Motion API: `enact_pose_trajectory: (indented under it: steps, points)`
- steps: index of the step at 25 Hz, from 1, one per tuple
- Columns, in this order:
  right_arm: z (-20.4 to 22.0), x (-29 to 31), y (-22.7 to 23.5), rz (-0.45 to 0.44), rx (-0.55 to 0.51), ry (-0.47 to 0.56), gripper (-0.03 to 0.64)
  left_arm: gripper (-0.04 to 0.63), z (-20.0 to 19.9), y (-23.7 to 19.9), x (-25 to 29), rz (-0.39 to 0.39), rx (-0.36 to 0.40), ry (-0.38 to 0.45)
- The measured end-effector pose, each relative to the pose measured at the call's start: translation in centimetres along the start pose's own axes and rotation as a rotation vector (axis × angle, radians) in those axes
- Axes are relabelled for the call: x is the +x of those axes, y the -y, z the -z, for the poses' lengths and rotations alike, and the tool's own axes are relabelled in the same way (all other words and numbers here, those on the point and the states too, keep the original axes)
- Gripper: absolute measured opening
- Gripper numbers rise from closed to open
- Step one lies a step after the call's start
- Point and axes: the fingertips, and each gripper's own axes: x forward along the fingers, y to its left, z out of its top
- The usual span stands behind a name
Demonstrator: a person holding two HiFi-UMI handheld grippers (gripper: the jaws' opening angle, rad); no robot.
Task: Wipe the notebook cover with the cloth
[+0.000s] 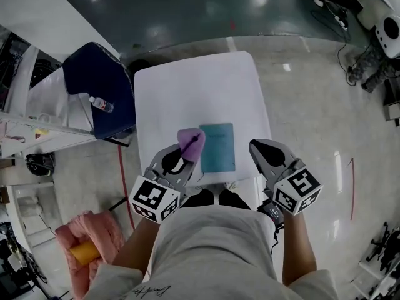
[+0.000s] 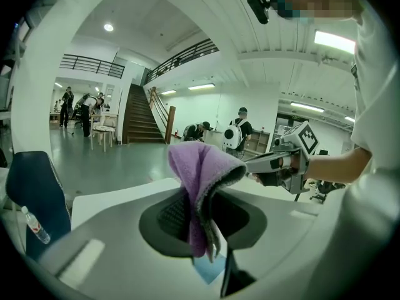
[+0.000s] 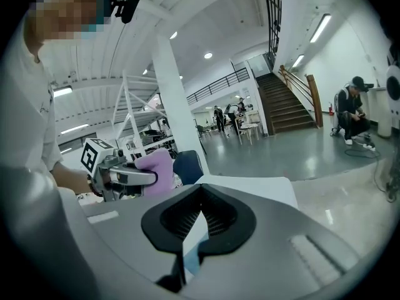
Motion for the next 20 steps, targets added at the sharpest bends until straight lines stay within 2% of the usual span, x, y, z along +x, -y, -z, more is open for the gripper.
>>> enact_pose_trajectory:
  steps: [20]
  points:
    - [0.3,0.8,-0.3,-0.017,0.007,-0.010,0.014,0.078,-1.2,-0.7,0.2,0.005,-0.003,0.010]
